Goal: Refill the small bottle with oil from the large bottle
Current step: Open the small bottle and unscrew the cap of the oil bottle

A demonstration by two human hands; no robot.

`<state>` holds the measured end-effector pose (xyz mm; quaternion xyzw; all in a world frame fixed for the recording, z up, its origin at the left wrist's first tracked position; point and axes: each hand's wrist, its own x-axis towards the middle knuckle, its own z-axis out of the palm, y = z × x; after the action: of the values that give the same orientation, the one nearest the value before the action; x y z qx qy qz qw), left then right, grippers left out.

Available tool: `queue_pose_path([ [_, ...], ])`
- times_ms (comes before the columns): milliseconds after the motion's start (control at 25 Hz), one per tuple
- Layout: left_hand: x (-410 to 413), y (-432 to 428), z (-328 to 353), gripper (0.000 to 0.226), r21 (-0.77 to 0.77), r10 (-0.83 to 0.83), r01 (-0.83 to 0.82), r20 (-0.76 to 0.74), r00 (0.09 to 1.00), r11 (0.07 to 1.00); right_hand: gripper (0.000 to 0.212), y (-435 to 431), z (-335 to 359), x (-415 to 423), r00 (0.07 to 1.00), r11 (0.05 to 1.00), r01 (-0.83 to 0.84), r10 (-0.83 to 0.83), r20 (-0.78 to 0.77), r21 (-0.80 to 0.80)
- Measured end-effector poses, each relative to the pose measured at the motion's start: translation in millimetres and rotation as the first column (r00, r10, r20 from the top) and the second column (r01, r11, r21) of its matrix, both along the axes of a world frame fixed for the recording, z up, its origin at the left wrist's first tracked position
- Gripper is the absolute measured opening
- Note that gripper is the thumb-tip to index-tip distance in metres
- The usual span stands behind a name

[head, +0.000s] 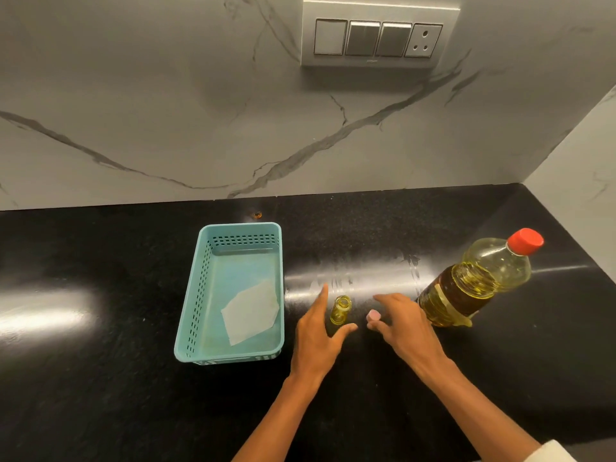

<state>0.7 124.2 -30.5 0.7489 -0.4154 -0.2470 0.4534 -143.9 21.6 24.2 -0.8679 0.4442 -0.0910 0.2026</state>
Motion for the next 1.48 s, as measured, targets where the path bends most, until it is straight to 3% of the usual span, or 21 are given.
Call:
queue_pose_path([
  [40,-5.1,5.6,8.9,0.085,-0.047,0.046,-0.045,0.008,0.999,0.998,0.047,5.2,18.6,-5.3,0.997,0.999,0.029,-0.026,0.073,-0.040],
  [160,-29.1,5.2,47.6,0.062,-0.304,0.141,-0.144,-0.032,0.990,0.942,0.027,12.5,102.2,-36.2,0.928,0.918,0.244,-0.128,0.351,-0.312],
  [240,-47.0,-17.4,81.1,0.052,-0.388,0.048,-0.091,-0.120,0.992,0.917,0.018,-3.7,156.1,-65.0,0.896,0.815,0.355,-0.157,0.416,-0.458],
  [320,-67.0,-47.1,112.3,0.051,-0.412,-0.101,0.001,-0.222,0.970,0.911,0.024,-33.0,190.1,-89.5,0.911,0.768,0.376,-0.204,0.359,-0.519],
  [520,-111.1,-107.9,135.0,0.058,-0.386,-0.305,0.183,-0.284,0.909,0.904,0.029,-95.4,196.7,-121.7,0.991,0.896,0.068,-0.012,0.130,-0.439],
  [720,-131.0,-134.2,126.9,0.074,-0.316,-0.247,0.184,-0.173,0.954,0.931,0.044,-125.0,189.3,-134.5,0.965,0.920,-0.204,0.247,0.089,-0.334],
  [880,-136.7,-139.4,120.4,0.067,-0.288,-0.163,0.103,-0.192,0.968,0.952,0.031,-137.1,187.1,-127.2,0.908,0.872,-0.381,0.415,0.052,-0.306],
  [1040,-138.7,-137.9,119.9,0.062,-0.276,-0.144,0.075,-0.238,0.960,0.958,0.037,-146.2,186.8,-124.7,0.852,0.817,-0.491,0.523,0.030,-0.301],
  [1200,-143.2,-140.9,119.8,0.063,-0.278,-0.119,0.055,-0.218,0.969,0.959,0.040,-155.2,183.4,-127.5,0.776,0.721,-0.618,0.624,-0.092,-0.314],
  [1480,-146.1,-141.0,116.6,0.064,-0.264,-0.107,0.056,-0.180,0.978,0.963,0.032,-158.9,182.3,-129.0,0.708,0.644,-0.694,0.691,-0.143,-0.322],
])
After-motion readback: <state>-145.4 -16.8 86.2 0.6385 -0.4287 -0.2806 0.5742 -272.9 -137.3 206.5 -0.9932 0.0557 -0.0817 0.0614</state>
